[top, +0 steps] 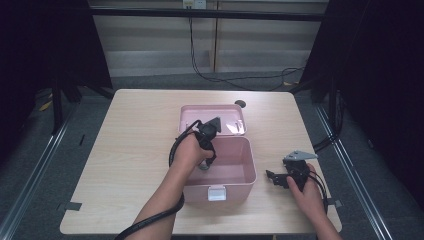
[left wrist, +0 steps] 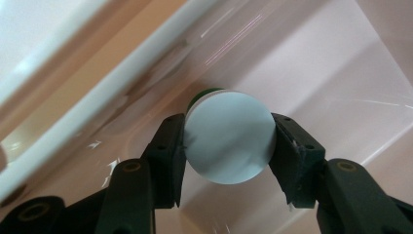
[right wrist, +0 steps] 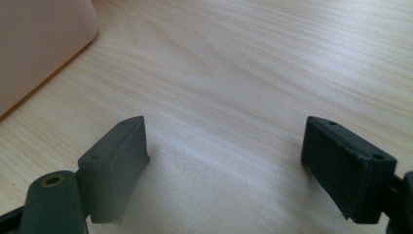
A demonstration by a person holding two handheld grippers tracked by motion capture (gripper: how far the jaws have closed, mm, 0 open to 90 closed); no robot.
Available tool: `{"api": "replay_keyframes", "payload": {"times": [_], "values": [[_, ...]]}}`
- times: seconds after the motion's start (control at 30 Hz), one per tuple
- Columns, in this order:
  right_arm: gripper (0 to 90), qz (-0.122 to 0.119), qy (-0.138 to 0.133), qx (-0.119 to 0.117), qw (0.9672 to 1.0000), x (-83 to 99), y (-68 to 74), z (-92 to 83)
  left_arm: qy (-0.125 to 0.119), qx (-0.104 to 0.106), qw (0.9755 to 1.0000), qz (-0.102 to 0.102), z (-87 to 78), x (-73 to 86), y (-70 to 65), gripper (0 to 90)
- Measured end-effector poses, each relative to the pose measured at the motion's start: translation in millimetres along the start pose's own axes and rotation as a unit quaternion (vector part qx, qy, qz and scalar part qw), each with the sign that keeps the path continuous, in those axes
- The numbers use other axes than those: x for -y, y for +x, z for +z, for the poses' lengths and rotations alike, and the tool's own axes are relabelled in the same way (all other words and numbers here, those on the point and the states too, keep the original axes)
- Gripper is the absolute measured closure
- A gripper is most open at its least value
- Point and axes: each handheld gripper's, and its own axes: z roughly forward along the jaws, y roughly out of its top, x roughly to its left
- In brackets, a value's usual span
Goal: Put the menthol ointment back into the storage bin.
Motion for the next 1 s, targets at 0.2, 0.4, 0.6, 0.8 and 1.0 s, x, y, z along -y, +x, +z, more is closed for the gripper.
{"api": "replay_keyframes", "payload": {"times": [0.2,0.4,0.6,0.8,1.0], "values": [[16.9,0.0,0.0,0.0,1.0,0.0,0.1,0.1,-0.004,-0.005,1.0,0.002,3.6,0.4,-1.1,50.2],[16.9,0.001,0.0,0.0,1.0,0.0,0.1,0.0,-0.006,-0.007,1.0,0.002,4.4,0.6,-0.6,50.2],[16.9,0.001,0.0,0.0,1.0,0.0,0.1,0.0,-0.006,-0.009,0.9999,0.007,7.0,1.3,-0.1,50.1],[16.9,0.002,0.0,0.0,1.0,-0.1,0.3,0.0,-0.009,-0.011,0.9999,0.01,10.1,2.3,0.1,49.3],[16.9,0.002,0.0,0.0,1.0,-0.1,0.2,0.0,-0.01,-0.015,0.9997,0.014,7.4,2.6,0.0,49.2]]}}
